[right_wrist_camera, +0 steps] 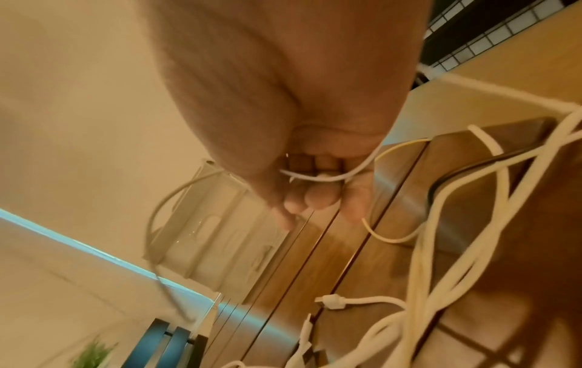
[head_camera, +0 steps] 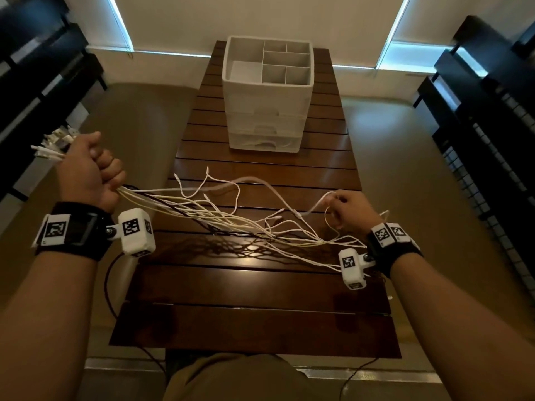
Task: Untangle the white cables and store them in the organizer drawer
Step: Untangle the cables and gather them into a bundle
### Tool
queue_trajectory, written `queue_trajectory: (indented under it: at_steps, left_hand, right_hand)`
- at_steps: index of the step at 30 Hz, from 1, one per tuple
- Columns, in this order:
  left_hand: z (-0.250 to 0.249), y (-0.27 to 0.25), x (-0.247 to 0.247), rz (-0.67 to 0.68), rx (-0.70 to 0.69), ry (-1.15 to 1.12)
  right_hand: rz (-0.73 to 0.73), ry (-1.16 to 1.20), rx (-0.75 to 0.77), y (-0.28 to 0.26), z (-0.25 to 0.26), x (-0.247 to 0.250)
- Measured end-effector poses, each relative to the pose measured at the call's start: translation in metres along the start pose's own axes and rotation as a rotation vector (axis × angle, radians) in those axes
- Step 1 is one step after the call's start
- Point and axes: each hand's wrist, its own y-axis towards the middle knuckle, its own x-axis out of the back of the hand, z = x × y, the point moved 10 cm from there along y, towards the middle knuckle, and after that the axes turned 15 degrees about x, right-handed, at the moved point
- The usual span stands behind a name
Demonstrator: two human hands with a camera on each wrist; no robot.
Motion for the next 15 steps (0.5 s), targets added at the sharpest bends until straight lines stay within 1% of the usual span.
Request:
queue_trajectory:
  at_steps: [2, 4, 5, 6, 7, 8, 9, 10, 11, 12, 13, 14, 15]
  left_hand:
    - [0.002, 0.000, -0.001, 0.002, 0.007, 0.000]
    - [0.002, 0.001, 0.000, -0.018, 0.013, -0.001]
    - [0.001, 0.001, 0.001, -0.028, 0.014, -0.005]
    - [0.000, 0.001, 0.003, -0.037, 0.012, -0.013]
    - [-0.001, 0.001, 0.004, -0.045, 0.010, -0.019]
    - [-0.001, 0.001, 0.006, -0.050, 0.009, -0.021]
    - [-0.001, 0.001, 0.005, -0.050, 0.011, -0.022]
    - [0.001, 0.002, 0.005, -0.045, 0.016, -0.024]
    - [0.003, 0.003, 0.003, -0.040, 0.025, -0.026]
    - [0.006, 0.003, 0.002, -0.036, 0.033, -0.026]
    - [0.008, 0.004, 0.000, -0.030, 0.040, -0.022]
    - [0.011, 0.004, -0.002, -0.022, 0.044, -0.017]
    - [0.014, 0.004, -0.005, -0.013, 0.048, -0.011]
  right_hand:
    - [-0.096, 0.053, -0.063, 0.005, -0.009, 0.003]
    - [-0.274, 0.152, -0.175, 0.008, -0.021, 0.017]
    - [-0.365, 0.164, -0.219, 0.008, -0.025, 0.026]
    - [-0.416, 0.089, -0.238, 0.008, -0.027, 0.037]
    - [-0.395, -0.062, -0.232, 0.010, -0.025, 0.045]
    - [-0.269, -0.260, -0.215, 0.013, -0.023, 0.044]
    - [-0.077, -0.457, -0.189, 0.015, -0.020, 0.034]
    - [0.137, -0.598, -0.177, 0.014, -0.020, 0.018]
    - [0.331, -0.673, -0.167, 0.010, -0.023, 0.001]
    - [0.473, -0.694, -0.147, 0.004, -0.021, -0.013]
    - [0.559, -0.656, -0.125, 0.001, -0.017, -0.024]
    - [0.598, -0.567, -0.107, -0.002, -0.008, -0.031]
    - [0.611, -0.428, -0.103, -0.003, 0.002, -0.036]
